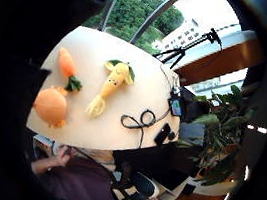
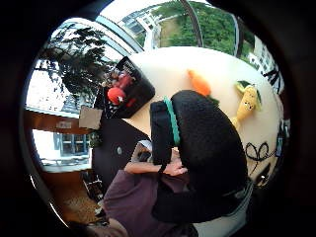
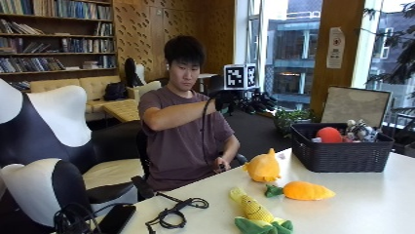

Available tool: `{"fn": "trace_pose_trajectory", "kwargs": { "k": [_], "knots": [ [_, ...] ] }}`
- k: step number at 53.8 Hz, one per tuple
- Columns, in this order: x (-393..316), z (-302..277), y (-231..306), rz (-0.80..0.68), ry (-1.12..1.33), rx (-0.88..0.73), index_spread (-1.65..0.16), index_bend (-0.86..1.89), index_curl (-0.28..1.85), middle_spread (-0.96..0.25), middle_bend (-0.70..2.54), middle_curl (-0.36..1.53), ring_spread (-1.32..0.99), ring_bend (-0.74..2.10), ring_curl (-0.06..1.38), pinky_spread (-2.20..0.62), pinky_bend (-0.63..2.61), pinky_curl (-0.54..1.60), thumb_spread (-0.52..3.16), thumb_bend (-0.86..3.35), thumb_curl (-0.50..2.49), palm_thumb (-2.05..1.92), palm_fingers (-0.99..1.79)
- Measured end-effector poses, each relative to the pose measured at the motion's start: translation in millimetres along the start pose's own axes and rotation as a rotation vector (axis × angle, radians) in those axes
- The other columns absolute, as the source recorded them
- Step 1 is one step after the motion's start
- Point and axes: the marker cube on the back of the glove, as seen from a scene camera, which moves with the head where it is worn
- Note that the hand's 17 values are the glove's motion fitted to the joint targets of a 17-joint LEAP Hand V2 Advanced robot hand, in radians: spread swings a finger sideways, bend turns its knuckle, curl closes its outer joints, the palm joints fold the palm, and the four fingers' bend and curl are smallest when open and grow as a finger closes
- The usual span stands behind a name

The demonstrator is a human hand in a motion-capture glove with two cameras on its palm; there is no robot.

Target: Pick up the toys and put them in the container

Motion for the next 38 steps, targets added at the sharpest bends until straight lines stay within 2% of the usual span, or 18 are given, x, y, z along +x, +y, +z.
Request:
{"fn": "trace_pose_trajectory", "kwargs": {
  "k": [6, 14, 38],
  "knots": [
    [1.5, 2.1, -2.8, 0.019, 0.004, -0.001, -0.16, 0.07, 0.03, -0.01, 0.19, 0.08, 0.03, 0.26, 0.05, 0.03, 0.61, 0.17, 0.85, -0.03, 0.01, -0.06, -0.05],
    [3.7, 4.8, -6.8, 0.042, 0.005, -0.002, -0.19, 0.09, 0.06, -0.01, 0.19, 0.15, 0.04, 0.31, 0.1, 0.05, 0.67, 0.22, 1.18, -0.04, 0.05, -0.07, -0.09],
    [8.5, -1.0, -11.7, 0.043, 0.021, -0.019, -0.21, 0.1, 0.13, 0.0, 0.18, 0.26, 0.04, 0.36, 0.16, 0.05, 0.69, 0.28, 1.43, -0.04, 0.11, -0.07, -0.13]
  ]
}}
